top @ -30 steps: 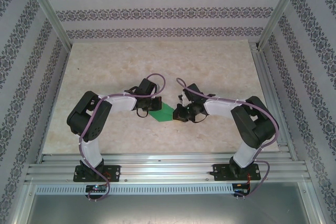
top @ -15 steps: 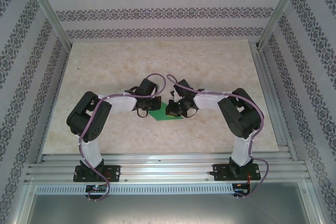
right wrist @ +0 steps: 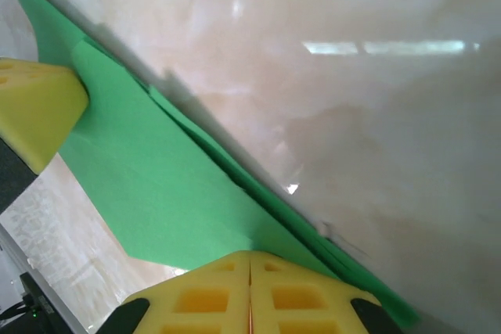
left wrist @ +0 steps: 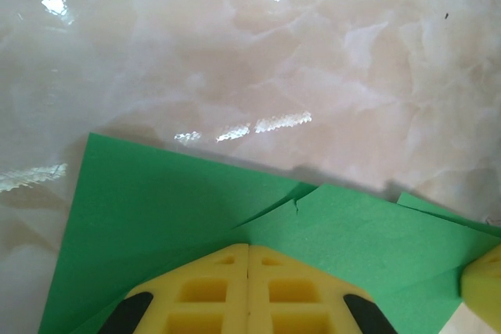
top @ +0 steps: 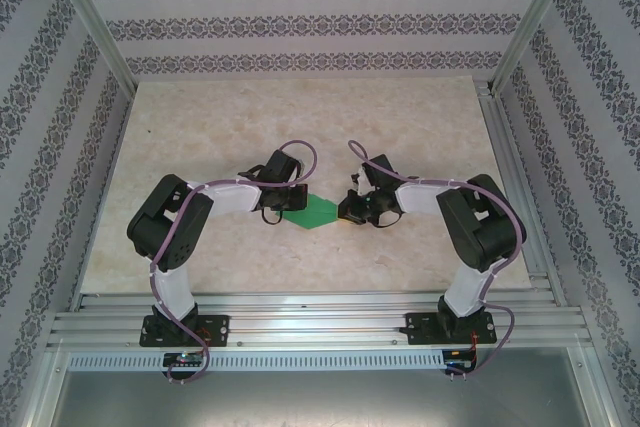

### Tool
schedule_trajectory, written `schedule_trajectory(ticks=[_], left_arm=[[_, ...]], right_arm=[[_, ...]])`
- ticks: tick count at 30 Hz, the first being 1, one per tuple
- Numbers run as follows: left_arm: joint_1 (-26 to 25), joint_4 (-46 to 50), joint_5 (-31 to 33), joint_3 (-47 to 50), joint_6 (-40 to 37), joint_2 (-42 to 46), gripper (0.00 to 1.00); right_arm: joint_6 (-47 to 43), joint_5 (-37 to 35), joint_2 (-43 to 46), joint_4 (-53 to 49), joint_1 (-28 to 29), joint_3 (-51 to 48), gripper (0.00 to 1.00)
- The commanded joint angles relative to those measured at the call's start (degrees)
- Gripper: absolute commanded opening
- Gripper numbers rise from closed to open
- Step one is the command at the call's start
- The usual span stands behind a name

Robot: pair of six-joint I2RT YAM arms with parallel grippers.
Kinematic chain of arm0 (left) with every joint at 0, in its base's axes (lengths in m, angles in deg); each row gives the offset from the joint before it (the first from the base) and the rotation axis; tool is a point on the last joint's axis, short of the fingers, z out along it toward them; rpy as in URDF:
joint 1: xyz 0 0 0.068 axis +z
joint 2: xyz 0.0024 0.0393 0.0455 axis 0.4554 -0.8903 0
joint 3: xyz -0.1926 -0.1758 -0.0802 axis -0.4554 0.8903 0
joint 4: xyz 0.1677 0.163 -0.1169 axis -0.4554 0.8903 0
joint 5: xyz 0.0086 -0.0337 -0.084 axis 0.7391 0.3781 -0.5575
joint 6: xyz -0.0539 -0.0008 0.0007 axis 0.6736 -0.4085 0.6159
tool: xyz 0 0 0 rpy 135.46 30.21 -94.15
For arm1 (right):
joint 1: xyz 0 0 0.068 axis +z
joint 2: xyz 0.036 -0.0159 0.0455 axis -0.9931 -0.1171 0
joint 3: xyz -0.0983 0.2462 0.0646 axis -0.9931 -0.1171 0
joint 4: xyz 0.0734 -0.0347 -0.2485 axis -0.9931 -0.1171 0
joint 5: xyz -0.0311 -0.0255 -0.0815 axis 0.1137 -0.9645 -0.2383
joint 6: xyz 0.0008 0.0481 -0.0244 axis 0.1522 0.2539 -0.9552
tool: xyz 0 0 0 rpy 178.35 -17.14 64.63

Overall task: Fold a paper plane with a square sheet of paper (fold left side to right side)
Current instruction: Fourth fold the wing at the center of the table.

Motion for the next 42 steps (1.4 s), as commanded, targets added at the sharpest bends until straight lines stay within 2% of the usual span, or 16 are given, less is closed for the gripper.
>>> schedule_trajectory(ticks=[1,6,13,18,30,42], left_arm=[[0.4,9.0,5.9,1.9,-1.5,-2.5,0.01],[0.2,9.2,6.0,1.5,-1.5,-2.3,0.01],[0.0,9.4,6.2,1.2,-1.6,-2.2,0.01],[-0.1,9.7,6.4,1.0,-1.7,-2.1,0.01],[-0.1,9.7,6.9,1.5,-1.8,-2.0,0.01],[-0.2,10.3,7.6,1.8,-1.8,-1.5,0.01]], right_arm=[[-2.6,-2.4,3.6,-6.0,-0.4,-0.3,0.08],[-0.7,-2.7,5.9,-6.9,2.1,4.6,0.08],[0.6,-4.4,-2.7,-6.2,6.4,11.8,0.08],[-0.3,-6.5,-5.8,-7.8,6.3,12.9,0.07],[-2.5,-5.1,-3.6,-7.3,-0.1,4.3,0.07],[-4.6,-4.2,-3.1,-6.9,-10.1,-2.1,0.08]])
